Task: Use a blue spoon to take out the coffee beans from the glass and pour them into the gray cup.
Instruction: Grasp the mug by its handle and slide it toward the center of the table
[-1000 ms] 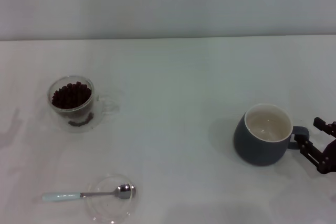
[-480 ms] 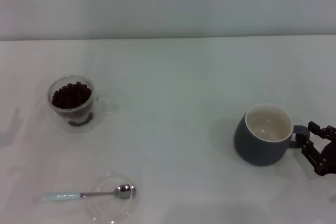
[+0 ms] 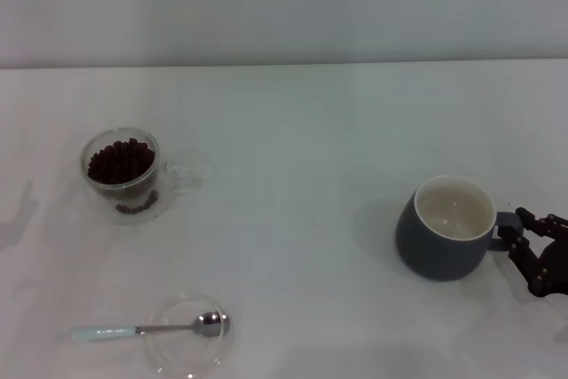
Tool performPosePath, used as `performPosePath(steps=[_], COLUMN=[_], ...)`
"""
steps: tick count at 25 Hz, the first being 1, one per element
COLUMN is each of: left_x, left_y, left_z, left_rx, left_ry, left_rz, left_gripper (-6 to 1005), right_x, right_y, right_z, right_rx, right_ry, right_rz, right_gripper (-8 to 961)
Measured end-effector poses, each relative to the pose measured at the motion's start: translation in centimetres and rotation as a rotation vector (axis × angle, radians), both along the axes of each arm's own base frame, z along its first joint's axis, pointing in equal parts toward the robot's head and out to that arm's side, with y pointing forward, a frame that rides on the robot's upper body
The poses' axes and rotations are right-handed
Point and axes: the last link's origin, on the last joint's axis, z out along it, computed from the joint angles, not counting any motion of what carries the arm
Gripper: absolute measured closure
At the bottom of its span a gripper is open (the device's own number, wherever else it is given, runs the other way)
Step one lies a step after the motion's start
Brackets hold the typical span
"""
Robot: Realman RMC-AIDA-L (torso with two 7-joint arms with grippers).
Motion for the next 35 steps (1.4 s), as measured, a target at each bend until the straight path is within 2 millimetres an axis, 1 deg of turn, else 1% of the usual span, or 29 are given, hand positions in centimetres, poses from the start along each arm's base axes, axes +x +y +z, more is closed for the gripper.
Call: performPosePath(steps=[2,8,20,28,35], left_x=[0.0,-0.1,-0.1,-0.2,-0.2], left_y=[0.0,-0.1,-0.1,-0.1,-0.2], left_z=[0.0,0.0,0.0,0.0,-0.1], left_rx=[0.000,0.001,0.001,0.001,0.000], left_ry=[0.001,0.001,0.002,0.003,0.002], left_rz=[0.001,0.003,0.007,0.009,0.012], left_gripper=[126,126,126,126,126], right_x=[0.0,-0.3,-1.5,-2.5,-3.1], right_y=[0.0,0.2,0.5,0.7,0.4], right_z=[0.0,-0.4,-0.9,-1.9,-2.3], right_rx=[-0.001,-0.017,-0.045,-0.099,-0.125], right_ry=[-0.002,-0.001,0.017,0.017,0.031], right_rz=[0.003,0.014,0.074,0.129,0.167], right_gripper=[635,769,778,781,782])
